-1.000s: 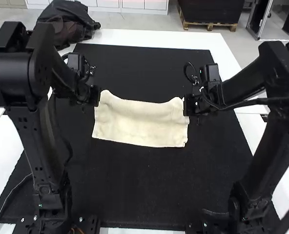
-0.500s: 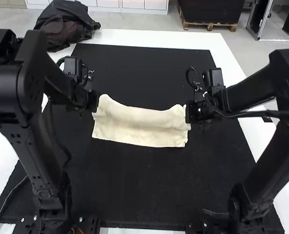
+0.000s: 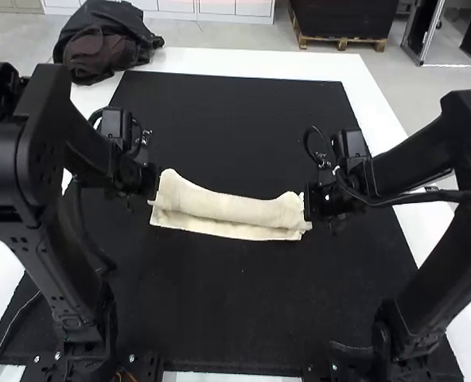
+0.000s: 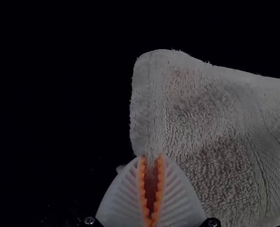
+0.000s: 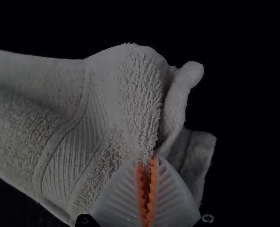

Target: Fold the towel.

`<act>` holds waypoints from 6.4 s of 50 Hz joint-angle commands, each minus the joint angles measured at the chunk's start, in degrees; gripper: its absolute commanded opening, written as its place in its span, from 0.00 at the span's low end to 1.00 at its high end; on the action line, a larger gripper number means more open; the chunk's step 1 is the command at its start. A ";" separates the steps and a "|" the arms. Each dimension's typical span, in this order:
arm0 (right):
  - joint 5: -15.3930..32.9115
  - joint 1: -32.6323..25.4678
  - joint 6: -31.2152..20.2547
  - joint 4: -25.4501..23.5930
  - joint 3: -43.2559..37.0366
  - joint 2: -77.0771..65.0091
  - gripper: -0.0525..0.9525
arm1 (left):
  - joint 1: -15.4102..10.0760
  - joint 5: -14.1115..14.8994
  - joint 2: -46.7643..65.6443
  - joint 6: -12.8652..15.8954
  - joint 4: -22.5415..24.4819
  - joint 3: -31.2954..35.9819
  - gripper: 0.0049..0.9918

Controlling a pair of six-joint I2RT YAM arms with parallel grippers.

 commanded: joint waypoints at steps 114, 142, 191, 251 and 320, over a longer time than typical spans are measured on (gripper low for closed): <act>-3.15 0.87 1.15 4.54 3.31 10.15 0.95 | 11.66 2.34 -9.61 -1.38 10.34 -8.31 0.97; -1.48 1.31 1.15 1.90 4.72 8.39 0.95 | 11.66 2.34 -9.70 -1.38 10.07 -8.22 0.97; -1.48 1.49 1.07 6.47 2.26 15.51 0.03 | 14.12 3.75 -13.48 -1.47 8.05 -8.40 0.97; -8.08 2.37 4.58 -6.71 11.93 2.33 0.03 | 15.35 3.83 -13.48 -1.65 7.79 -8.40 0.97; -7.29 26.54 13.99 -4.08 30.56 15.69 0.03 | 15.44 3.66 -13.48 -1.73 10.42 -11.30 0.97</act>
